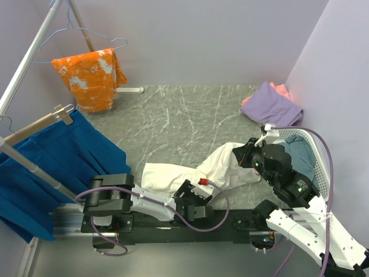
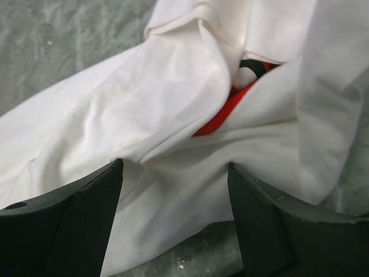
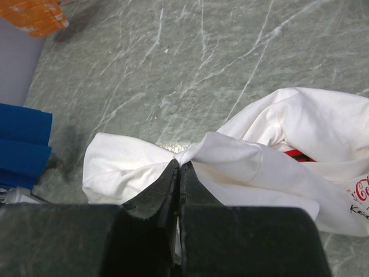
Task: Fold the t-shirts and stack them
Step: Flatten out the tshirt
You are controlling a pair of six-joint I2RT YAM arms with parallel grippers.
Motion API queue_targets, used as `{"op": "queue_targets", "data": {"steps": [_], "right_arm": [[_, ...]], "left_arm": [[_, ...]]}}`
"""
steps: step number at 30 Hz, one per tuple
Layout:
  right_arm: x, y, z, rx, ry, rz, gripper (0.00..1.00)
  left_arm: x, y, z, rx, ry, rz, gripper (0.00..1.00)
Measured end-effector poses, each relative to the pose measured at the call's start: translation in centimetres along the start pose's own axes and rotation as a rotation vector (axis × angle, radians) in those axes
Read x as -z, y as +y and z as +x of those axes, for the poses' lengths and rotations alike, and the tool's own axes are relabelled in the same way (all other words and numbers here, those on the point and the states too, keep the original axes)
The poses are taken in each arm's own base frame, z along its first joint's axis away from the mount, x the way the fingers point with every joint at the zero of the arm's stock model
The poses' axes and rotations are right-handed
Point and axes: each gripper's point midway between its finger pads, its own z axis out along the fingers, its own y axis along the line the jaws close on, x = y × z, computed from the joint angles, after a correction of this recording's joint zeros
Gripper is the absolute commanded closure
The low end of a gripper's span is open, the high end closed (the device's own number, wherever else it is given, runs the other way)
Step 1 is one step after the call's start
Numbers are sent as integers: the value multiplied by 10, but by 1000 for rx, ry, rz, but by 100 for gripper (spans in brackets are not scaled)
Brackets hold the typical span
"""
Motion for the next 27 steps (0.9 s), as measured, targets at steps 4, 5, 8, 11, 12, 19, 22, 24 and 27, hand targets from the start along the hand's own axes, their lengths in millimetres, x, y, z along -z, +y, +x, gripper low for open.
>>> {"op": "queue_targets", "data": {"steps": [4,5,8,11,12,19,22,24,27], "right_arm": [[-2,-2,4,2,9,5,97],[-2,-2,4,2,9,5,97],[-2,-2,4,2,9,5,96],[-3,-2,5,3,11,6,96],[-3,-3,6,3,12,7,96],[-7,-3,10,7,27,12,96],[-8,-4,11,8,33,15,96],[-8,-4,11,9,33,16,95],[-8,-4,11,9,32,16,95]], "left_arm": [[-2,11,-1,-16,-28,-75,22],[-2,14,-2,-20,-34,-87,21],[-2,15,-3,-20,-43,-89,16],[2,17,-1,-14,-46,-43,8],[5,19,-1,-7,-48,-20,7],[17,4,-19,24,-75,126,6],[16,-3,-17,-6,-60,154,6],[14,-9,-15,-20,-51,168,8],[10,-13,-10,-39,-40,173,11]]}}
